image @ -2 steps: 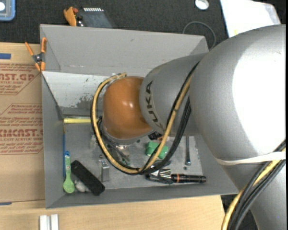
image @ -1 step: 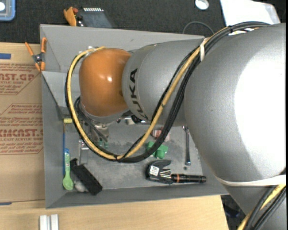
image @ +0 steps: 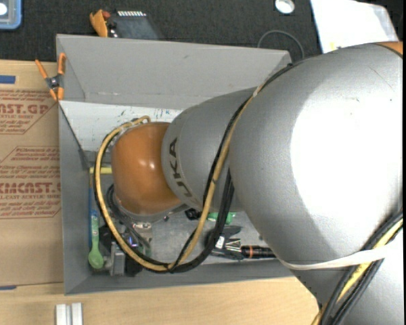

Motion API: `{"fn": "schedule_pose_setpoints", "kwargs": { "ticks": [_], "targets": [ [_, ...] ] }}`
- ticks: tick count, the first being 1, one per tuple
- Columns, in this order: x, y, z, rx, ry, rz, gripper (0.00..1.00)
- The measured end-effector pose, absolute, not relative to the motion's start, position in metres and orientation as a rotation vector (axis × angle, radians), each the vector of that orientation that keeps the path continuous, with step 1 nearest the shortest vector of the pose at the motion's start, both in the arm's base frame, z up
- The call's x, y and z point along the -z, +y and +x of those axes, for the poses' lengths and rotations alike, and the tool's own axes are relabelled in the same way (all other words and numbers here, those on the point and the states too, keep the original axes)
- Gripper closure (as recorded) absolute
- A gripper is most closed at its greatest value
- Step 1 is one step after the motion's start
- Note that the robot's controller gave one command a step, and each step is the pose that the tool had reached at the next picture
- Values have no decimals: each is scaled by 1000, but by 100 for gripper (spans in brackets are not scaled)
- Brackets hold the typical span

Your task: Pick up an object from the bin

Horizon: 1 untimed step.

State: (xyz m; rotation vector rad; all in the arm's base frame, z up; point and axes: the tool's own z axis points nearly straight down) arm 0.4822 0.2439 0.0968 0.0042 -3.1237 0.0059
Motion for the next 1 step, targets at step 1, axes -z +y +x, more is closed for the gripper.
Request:
{"fn": "schedule_pose_setpoints", "kwargs": {
  "ticks": [1],
  "targets": [
    [-73,243,484,12,-3137,-314,0]
  ]
}}
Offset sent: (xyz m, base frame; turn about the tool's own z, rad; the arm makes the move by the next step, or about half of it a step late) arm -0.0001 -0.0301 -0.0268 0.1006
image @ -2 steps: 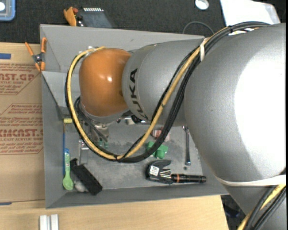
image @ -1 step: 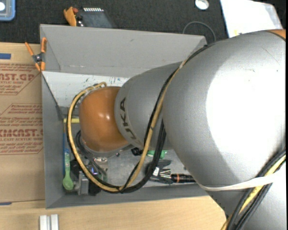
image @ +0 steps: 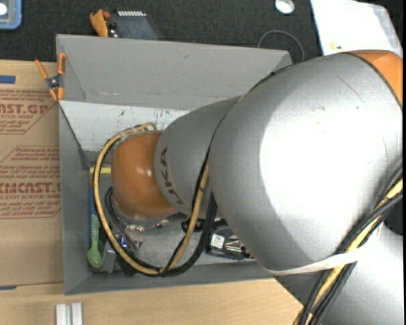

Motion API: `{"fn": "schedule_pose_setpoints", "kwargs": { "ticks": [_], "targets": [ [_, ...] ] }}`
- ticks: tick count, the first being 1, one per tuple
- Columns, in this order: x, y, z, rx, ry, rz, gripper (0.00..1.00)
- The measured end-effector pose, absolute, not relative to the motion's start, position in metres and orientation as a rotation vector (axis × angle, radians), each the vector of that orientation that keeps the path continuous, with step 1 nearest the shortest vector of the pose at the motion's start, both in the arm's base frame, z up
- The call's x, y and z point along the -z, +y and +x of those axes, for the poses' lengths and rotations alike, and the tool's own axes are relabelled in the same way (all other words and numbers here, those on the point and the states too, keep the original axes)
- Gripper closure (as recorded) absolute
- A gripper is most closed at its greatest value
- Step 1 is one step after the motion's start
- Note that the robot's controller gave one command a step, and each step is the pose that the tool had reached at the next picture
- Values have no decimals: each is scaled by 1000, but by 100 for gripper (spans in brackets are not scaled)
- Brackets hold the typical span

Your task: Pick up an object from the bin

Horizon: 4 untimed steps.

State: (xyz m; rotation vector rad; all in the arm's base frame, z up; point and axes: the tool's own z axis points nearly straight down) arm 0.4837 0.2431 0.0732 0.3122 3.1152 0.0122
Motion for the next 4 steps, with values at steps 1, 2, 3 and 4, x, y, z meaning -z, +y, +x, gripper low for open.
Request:
{"fn": "schedule_pose_setpoints", "kwargs": {
  "ticks": [1,2,3,4],
  "targets": [
    [-70,214,482,0,3147,154,100],
    [-70,214,482,0,3147,153,100],
    [-83,214,481,1,3149,153,100],
    [-94,215,481,0,3149,152,100]
  ]
}}
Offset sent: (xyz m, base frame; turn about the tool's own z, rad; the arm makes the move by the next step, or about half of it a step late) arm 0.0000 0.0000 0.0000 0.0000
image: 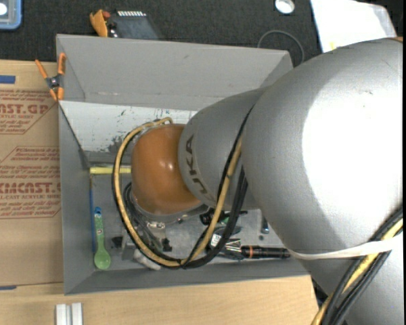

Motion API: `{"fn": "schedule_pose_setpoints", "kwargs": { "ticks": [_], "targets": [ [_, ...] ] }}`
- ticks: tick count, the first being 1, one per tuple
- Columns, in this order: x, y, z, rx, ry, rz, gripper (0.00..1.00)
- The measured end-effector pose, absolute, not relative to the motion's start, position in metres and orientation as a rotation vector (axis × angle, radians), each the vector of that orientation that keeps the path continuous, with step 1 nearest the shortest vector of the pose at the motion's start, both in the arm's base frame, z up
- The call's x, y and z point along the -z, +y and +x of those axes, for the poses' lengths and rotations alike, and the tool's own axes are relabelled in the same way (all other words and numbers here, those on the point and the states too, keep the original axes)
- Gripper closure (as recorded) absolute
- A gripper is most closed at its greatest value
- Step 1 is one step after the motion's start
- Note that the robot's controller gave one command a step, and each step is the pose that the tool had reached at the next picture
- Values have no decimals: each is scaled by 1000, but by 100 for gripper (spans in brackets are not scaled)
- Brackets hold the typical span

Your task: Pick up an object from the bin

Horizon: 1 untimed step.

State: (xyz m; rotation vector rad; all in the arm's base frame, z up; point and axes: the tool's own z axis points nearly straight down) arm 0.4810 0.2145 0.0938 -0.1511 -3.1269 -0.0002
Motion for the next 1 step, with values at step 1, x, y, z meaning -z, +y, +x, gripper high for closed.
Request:
{"fn": "schedule_pose_setpoints", "kwargs": {
  "ticks": [1],
  "targets": [
    [-104,215,481,0,-3126,-150,100]
  ]
}}
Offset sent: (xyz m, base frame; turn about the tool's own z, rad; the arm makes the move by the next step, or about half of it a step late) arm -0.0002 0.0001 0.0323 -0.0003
